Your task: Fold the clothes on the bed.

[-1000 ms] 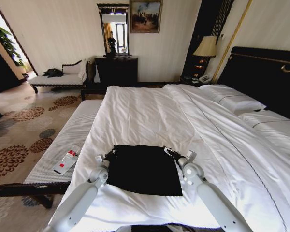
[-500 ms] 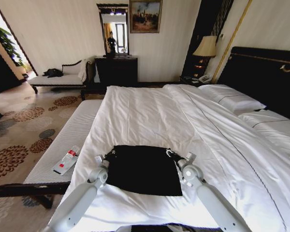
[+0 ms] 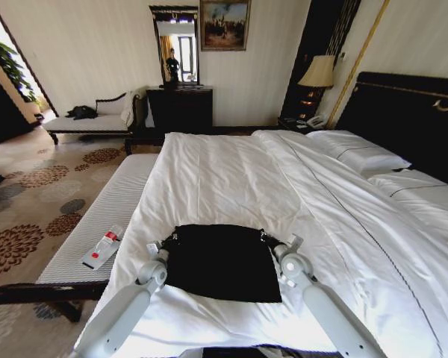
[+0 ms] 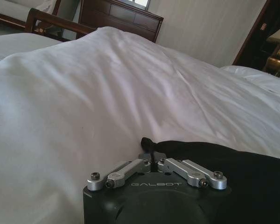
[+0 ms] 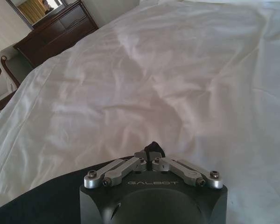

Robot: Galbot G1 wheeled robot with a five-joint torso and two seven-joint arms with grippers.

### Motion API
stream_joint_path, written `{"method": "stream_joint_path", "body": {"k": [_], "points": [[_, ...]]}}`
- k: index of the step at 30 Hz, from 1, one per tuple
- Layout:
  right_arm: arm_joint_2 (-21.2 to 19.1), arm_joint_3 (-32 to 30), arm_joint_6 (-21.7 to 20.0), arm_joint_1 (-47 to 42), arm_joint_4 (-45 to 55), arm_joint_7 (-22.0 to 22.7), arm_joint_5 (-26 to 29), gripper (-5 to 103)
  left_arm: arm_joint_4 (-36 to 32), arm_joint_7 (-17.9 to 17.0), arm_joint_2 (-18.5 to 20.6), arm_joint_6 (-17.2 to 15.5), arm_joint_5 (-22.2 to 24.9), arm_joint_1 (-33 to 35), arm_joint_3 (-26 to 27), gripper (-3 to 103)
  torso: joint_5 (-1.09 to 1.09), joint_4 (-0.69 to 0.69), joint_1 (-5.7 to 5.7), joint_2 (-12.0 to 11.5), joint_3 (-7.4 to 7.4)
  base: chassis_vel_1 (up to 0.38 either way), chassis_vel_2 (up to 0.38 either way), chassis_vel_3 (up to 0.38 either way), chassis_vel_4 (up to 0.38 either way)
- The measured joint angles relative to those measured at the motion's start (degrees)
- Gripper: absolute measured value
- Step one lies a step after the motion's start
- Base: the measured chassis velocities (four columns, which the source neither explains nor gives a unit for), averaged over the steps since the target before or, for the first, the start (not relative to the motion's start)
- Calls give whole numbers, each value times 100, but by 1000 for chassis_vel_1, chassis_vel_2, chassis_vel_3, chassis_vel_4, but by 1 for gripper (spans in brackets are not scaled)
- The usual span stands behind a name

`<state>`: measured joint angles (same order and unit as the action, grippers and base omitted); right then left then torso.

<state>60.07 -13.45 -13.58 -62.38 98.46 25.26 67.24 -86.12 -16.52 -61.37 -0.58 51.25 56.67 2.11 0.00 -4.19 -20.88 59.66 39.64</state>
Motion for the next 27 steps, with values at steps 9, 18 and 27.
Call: {"method": "stream_joint_path", "body": {"k": [9, 18, 27], "points": [[-101, -11, 2, 5, 240, 13, -27, 1, -230, -124, 25, -2, 138, -257, 9, 2, 1, 0, 0, 0, 0, 0, 0, 0, 0], [-324, 292, 13, 754, 276, 179, 101, 1, -537, -337, 250, -123, 678, -1189, -144, 2, 1, 0, 0, 0, 1, 0, 0, 0, 0], [-325, 697, 95, 1751, -498, 195, 194, 1, 118, -320, 193, -134, 870, -2089, -470, 2, 0, 0, -1, 0, 1, 0, 0, 0, 0]]}}
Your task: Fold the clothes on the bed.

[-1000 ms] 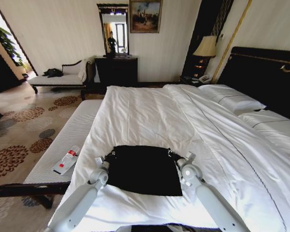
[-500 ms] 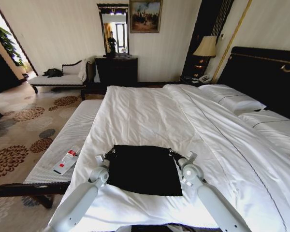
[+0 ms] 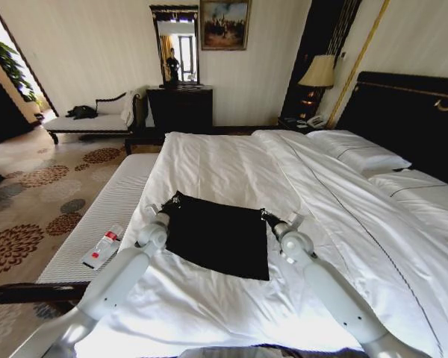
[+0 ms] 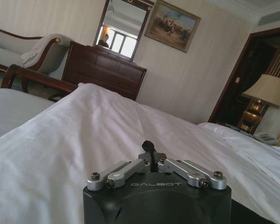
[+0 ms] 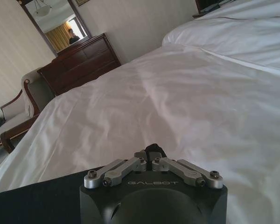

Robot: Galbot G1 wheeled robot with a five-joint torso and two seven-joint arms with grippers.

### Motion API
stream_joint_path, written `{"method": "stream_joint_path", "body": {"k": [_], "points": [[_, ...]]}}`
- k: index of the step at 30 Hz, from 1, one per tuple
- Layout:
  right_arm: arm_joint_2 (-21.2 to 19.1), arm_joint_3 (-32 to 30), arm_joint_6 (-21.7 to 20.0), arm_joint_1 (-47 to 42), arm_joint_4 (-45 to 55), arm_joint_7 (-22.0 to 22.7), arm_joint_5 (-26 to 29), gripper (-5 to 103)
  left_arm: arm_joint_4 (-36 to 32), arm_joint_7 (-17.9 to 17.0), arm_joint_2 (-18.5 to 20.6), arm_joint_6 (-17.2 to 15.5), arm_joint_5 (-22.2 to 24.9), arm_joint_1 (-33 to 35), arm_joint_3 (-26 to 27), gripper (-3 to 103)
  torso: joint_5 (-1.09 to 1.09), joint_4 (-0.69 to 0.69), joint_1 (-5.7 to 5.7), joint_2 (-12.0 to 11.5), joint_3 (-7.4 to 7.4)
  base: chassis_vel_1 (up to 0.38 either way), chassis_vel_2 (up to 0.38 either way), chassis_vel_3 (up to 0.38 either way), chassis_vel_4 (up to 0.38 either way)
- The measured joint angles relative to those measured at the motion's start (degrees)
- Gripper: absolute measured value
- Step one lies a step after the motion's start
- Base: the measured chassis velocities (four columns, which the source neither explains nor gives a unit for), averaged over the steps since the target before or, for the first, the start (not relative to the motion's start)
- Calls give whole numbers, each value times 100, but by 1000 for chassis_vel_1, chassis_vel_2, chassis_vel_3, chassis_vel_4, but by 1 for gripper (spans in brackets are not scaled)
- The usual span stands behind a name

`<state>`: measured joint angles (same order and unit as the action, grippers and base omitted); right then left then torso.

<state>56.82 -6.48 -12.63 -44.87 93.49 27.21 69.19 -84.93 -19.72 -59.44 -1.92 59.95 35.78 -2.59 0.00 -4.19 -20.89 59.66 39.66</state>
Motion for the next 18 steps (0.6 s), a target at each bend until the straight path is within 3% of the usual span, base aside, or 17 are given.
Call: {"method": "stream_joint_path", "body": {"k": [9, 15, 18], "points": [[127, 181, 67, 78, -207, -54, -252, 1, 515, 66, -281, 208, -241, -92, -133, 2, -1, -1, 0, 0, -1, 0, 0, 0, 0], [146, 186, 133, -72, -148, -99, -436, 1, 666, 68, -313, 643, -483, 61, -181, 2, 0, -1, 0, 0, -1, 0, 0, 0, 0], [134, 186, 166, -156, -55, -114, -575, 1, 622, 124, -273, 694, -527, 121, -175, 2, -1, 0, 0, 0, -1, 0, 0, 0, 0]]}}
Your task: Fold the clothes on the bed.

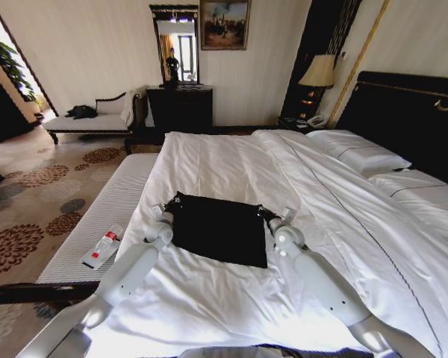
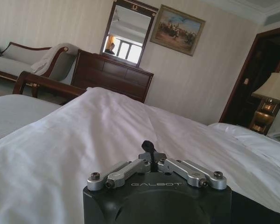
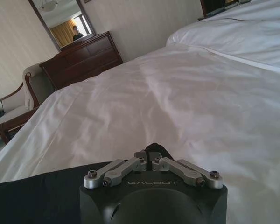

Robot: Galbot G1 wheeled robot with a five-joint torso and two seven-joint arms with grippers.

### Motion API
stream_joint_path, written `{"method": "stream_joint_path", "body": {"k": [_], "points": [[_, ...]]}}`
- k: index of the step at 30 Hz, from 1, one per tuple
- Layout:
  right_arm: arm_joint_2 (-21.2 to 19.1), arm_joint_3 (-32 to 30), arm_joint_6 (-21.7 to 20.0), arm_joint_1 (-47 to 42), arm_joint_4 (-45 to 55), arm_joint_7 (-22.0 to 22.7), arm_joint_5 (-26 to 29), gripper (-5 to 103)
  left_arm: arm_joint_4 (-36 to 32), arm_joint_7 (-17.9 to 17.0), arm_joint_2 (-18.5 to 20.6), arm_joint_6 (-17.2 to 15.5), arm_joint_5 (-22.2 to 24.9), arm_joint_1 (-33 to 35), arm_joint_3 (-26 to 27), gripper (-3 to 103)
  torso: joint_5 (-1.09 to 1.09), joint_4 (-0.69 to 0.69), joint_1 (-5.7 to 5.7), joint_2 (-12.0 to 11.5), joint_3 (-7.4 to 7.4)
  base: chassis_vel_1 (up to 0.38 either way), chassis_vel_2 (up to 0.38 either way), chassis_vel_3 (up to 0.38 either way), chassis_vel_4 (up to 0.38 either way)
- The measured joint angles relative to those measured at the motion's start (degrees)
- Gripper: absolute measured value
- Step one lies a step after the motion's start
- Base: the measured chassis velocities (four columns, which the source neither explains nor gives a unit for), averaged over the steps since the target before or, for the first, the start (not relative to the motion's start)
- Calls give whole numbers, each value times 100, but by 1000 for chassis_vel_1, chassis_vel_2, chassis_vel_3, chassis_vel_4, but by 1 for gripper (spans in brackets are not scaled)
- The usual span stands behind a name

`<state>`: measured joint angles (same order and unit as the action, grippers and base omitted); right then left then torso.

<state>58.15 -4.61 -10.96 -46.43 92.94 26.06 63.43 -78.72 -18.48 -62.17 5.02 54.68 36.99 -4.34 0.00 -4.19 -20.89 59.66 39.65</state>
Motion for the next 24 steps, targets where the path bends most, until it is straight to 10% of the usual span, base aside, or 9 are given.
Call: {"method": "stream_joint_path", "body": {"k": [24], "points": [[20, -242, 84, -958, 834, -4, -632, 1, -567, 95, 271, 12, -199, 712, 282, 2, 0, -1, 1, 1, -1, 0, 0, 0, 0]]}}
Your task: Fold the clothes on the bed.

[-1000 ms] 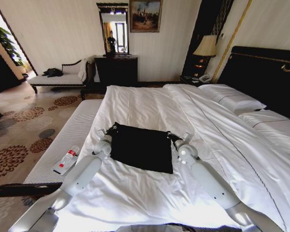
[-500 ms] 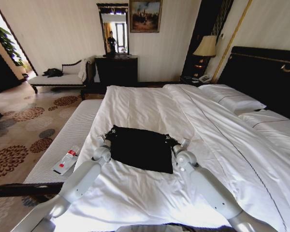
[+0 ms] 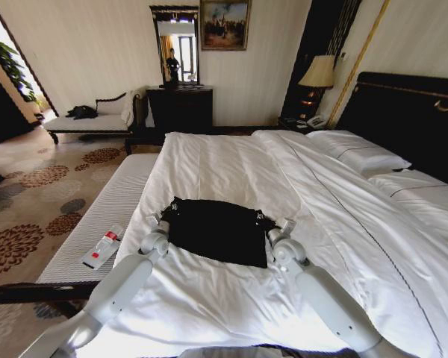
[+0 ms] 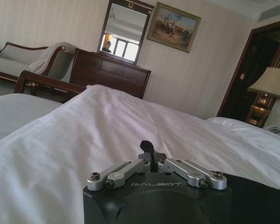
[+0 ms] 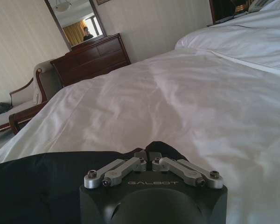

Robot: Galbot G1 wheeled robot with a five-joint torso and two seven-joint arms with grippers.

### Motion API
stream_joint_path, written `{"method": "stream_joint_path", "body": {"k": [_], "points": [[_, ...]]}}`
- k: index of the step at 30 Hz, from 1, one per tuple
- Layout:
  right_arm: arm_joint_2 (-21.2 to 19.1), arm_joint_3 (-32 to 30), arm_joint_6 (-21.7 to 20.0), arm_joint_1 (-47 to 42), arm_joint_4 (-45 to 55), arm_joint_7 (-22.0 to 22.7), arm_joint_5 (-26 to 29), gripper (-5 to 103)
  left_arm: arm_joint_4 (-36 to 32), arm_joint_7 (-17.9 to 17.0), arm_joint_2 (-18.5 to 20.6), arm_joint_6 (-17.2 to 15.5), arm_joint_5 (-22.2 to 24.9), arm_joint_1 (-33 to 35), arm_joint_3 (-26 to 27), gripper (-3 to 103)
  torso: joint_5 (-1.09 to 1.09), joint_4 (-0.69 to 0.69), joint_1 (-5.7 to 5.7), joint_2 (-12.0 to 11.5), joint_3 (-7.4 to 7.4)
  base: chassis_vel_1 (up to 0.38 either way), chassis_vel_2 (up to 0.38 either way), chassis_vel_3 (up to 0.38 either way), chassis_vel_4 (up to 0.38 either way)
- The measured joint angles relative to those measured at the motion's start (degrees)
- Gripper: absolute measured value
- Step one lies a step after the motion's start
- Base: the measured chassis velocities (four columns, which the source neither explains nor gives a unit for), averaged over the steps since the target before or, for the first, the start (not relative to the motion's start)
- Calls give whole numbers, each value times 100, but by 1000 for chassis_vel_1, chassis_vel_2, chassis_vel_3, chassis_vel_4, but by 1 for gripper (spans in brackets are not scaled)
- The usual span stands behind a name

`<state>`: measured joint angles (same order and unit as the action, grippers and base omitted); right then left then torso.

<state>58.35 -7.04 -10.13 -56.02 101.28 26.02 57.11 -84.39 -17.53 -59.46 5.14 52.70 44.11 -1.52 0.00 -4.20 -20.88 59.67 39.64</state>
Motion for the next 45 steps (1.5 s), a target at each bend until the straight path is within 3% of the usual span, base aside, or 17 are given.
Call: {"method": "stream_joint_path", "body": {"k": [15, 45], "points": [[134, -183, -33, -624, 365, 19, -257, 1, -224, 134, 57, 155, -225, 573, 137, 2, 1, 1, 0, 0, 0, 0, 0, 0, 0], [678, -535, 64, -1896, 960, -104, -979, 1, -521, 402, 155, 324, -223, 1362, 554, 2, 1, 0, 0, -1, 0, 0, 0, 0, 0]]}}
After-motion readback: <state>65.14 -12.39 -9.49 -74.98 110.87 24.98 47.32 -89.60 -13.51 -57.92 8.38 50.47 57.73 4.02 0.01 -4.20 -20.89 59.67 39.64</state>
